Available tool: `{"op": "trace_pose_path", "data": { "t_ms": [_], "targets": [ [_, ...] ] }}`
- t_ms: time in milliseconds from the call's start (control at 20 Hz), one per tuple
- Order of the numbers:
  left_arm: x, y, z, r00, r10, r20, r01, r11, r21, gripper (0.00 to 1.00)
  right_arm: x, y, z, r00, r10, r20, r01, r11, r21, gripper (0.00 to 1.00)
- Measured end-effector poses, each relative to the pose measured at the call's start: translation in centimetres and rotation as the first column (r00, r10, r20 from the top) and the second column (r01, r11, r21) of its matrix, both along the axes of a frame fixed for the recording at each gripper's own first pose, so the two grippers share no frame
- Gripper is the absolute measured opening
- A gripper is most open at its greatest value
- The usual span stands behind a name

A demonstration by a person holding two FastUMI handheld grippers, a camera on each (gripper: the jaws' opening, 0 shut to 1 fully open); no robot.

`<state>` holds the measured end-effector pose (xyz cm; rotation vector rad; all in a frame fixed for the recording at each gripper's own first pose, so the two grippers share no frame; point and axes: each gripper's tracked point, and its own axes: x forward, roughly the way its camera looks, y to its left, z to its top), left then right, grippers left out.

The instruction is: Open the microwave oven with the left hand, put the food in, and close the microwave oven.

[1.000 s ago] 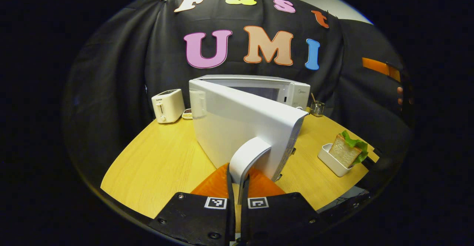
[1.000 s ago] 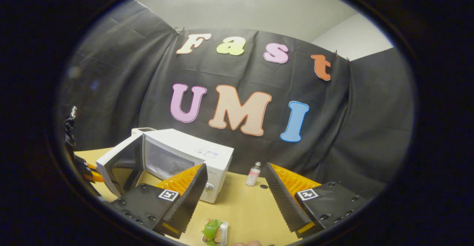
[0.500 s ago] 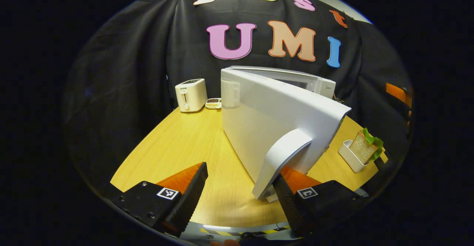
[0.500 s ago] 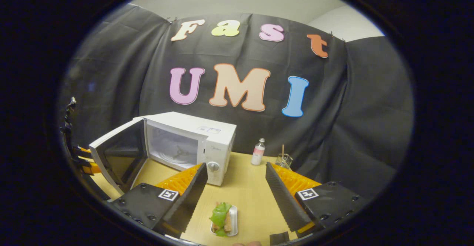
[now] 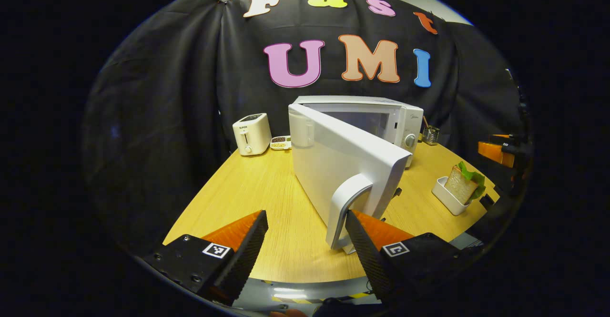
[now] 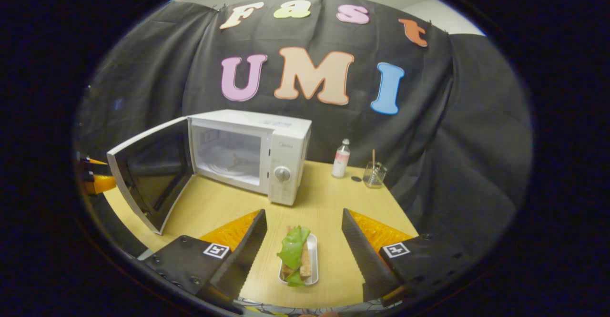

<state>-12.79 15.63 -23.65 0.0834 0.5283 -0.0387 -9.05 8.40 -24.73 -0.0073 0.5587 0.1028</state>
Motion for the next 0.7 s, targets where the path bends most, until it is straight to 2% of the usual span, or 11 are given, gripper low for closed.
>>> {"op": "trace_pose_path", "data": {
  "t_ms": [150,500,600,650,700],
  "targets": [
    [-0.3,0.8,1.5,1.000,-0.008,0.027,0.007,0.999,0.032,0.98,-1.2,0.5,-3.1,0.997,0.005,-0.082,-0.002,0.999,0.040,0.99],
    [0.1,1.8,4.8,0.996,0.031,0.083,-0.031,1.000,0.002,0.97,-3.1,0.4,-9.1,0.970,-0.022,-0.243,0.037,0.998,0.059,1.00],
    [0.1,2.3,5.8,0.993,0.056,0.106,-0.055,0.998,-0.014,0.97,-3.5,0.7,-10.8,0.958,-0.023,-0.286,0.046,0.996,0.071,0.92],
    [0.0,2.8,6.4,0.990,0.061,0.126,-0.062,0.998,0.003,0.98,-3.7,0.7,-11.0,0.953,-0.032,-0.300,0.057,0.995,0.076,0.91],
    [0.1,3.1,7.4,0.986,0.057,0.158,-0.063,0.998,0.029,0.98,-3.7,0.6,-11.2,0.950,-0.042,-0.308,0.069,0.995,0.077,0.94]
  ]
}}
